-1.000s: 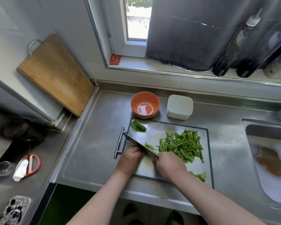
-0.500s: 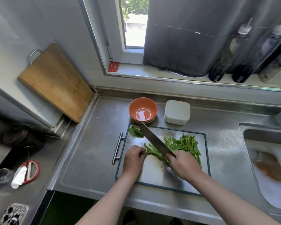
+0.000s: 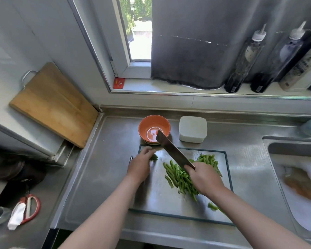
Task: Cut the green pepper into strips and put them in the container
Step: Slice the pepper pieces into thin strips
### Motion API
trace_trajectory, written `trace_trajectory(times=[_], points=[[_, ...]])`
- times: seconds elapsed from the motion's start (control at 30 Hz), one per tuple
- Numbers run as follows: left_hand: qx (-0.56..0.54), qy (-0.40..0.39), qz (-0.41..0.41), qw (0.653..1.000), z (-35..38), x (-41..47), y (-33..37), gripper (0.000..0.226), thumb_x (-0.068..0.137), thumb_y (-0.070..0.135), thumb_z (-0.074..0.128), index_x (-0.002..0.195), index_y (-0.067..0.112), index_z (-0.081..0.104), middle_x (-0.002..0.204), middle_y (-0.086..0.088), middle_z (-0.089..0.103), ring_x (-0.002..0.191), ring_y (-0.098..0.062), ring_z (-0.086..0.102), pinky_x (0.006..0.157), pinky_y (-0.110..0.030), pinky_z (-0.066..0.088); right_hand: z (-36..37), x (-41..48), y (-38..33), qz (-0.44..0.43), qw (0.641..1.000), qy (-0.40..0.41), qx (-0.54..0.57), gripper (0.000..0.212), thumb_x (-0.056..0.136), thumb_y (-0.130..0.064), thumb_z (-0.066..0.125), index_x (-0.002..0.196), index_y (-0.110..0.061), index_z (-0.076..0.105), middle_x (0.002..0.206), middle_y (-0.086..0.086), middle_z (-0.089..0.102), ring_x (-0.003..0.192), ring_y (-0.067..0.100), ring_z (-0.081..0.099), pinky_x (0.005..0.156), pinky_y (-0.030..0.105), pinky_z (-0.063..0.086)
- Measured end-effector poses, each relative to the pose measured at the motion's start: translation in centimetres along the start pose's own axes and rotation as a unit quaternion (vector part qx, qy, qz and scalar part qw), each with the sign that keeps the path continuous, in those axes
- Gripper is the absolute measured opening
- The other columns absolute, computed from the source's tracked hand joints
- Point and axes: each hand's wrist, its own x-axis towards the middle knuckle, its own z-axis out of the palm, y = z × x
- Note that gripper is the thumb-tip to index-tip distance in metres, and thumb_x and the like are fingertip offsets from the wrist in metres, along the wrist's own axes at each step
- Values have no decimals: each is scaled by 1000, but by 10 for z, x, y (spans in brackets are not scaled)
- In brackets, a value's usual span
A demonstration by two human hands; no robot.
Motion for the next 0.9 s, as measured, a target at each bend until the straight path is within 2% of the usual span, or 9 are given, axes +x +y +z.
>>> trace_trajectory(times=[0.07,0.13,0.27,0.37,0.47,0.53,0.63,0.73,0.9], points=[[71,-40,21,996,-3,7,-6,49,95,15,53,141,33,52,145,12,48,122,-20,55,89,-35,50,5,0,-2,0,1000,-5,-2,39,104,-42,46,71,-22,53,66,-3,61,60,19,56,53,32,36],[93,-38,45,994,-3,8,-10,44,94,17,57,136,30,58,135,7,56,118,-23,56,86,-34,49,9,-1,-4,1,1000,-10,-3,39,104,-42,46,70,-22,51,66,-3,59,60,19,55,52,31,34],[62,37,56,996,-7,-7,-18,18,77,33,81,93,29,75,92,7,66,88,-23,57,69,-30,38,16,-4,-9,3,1000,-17,4,40,103,-41,46,69,-22,51,66,-3,61,59,18,55,50,31,32],[44,87,60,993,-2,-27,-28,21,64,37,90,79,30,77,77,10,66,74,-20,53,73,-29,30,21,-6,-15,0,1000,-17,10,41,103,-41,48,67,-21,50,65,-3,60,60,20,56,50,32,32],[16,93,52,994,6,-51,-31,28,60,39,92,78,28,73,77,11,62,74,-18,54,69,-29,38,27,-9,-20,-6,1000,-25,17,40,102,-42,48,68,-21,52,67,-3,62,62,20,57,52,32,34],[-33,63,28,997,12,-65,-32,31,63,37,90,88,28,73,84,12,60,80,-15,55,61,-30,48,32,-12,-23,-8,999,-30,9,40,102,-43,47,69,-21,52,69,-2,63,64,21,59,53,32,35],[-103,41,20,994,14,-81,-30,37,73,28,81,108,27,68,99,11,59,92,-13,57,70,-34,55,41,-18,-25,-11,999,-39,-6,42,102,-45,46,67,-21,48,70,-2,62,68,24,59,54,33,33],[-125,43,65,989,12,-97,-30,34,78,14,74,109,20,63,107,10,55,92,-12,58,73,-34,55,47,-25,-26,-12,998,-54,-24,43,102,-46,46,69,-19,49,72,-1,61,69,23,58,56,33,35],[-116,36,70,990,17,-118,-36,40,75,34,80,111,19,68,114,9,54,102,-7,55,87,-20,51,53,-36,-23,-19,997,-62,-49,42,103,-45,45,69,-22,51,71,-2,60,66,21,57,55,33,36]])
